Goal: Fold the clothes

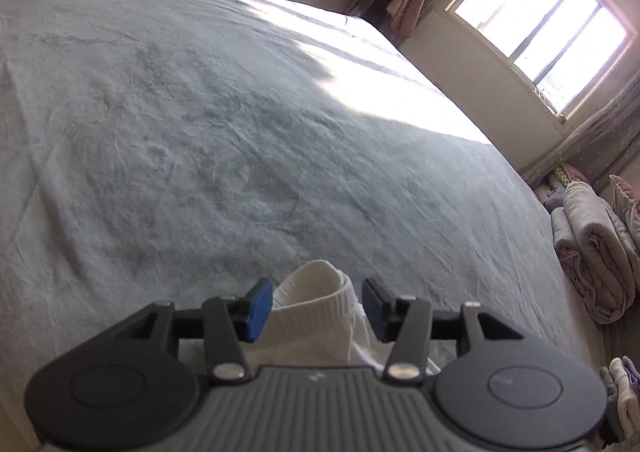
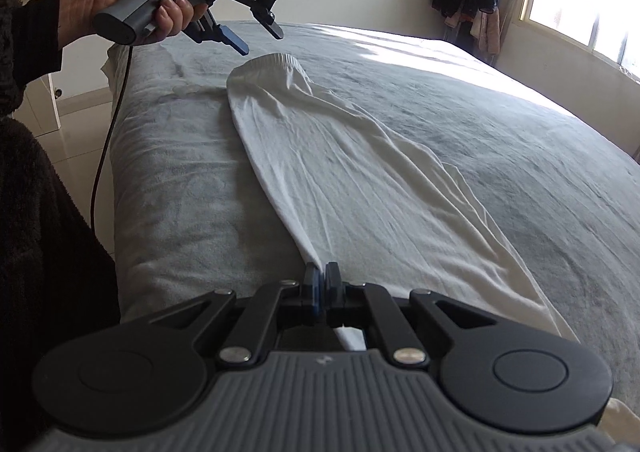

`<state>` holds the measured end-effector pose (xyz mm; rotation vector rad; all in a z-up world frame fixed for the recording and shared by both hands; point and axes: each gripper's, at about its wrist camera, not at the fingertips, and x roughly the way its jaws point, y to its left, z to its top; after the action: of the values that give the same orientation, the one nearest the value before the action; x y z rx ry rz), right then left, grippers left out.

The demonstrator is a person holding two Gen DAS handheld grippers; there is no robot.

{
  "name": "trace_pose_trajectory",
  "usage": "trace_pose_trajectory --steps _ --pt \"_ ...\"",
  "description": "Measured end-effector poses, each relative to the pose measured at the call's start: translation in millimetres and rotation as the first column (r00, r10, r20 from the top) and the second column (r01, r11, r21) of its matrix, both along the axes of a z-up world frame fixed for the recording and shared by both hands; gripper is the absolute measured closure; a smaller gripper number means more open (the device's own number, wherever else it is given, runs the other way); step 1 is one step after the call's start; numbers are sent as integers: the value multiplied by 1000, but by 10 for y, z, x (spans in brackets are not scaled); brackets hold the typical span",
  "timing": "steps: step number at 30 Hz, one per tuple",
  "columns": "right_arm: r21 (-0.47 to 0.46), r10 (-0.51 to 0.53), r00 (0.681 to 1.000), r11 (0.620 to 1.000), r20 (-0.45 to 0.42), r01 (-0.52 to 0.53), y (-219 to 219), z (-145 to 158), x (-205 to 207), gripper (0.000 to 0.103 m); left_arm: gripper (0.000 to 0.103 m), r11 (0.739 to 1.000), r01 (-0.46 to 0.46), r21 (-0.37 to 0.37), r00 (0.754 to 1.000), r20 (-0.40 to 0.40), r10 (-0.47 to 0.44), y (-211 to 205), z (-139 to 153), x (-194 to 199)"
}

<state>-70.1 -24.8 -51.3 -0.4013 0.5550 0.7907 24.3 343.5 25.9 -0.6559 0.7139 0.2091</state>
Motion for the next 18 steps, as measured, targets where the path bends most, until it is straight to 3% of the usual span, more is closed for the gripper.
trace_pose_trajectory --steps 4,10,12,13,14,16,18 --pt "3 0 1000 1000 -3 0 -3 -5 25 100 50 996 88 34 995 -57 -86 -63 -66 284" --pt "6 6 1000 1000 -6 -6 7 -11 42 100 52 986 164 23 979 -123 -160 -91 -149 591" --pt "6 9 1000 1000 -5 -9 2 -12 41 100 65 989 144 10 981 -129 -142 -40 -213 648" --pt "6 9 1000 1000 -5 -9 4 -12 40 100 87 991 132 1 983 -126 -131 -10 -246 668" --pt "6 9 1000 1000 -5 -9 5 -12 39 100 97 993 117 -14 987 -106 -118 27 -284 669" --pt "8 10 1000 1000 -3 -10 8 -7 31 99 97 995 85 -47 995 -44 -87 102 -371 633" --pt "9 24 1000 1000 4 -24 15 1 11 99 97 998 58 -25 998 -19 -59 109 -475 600"
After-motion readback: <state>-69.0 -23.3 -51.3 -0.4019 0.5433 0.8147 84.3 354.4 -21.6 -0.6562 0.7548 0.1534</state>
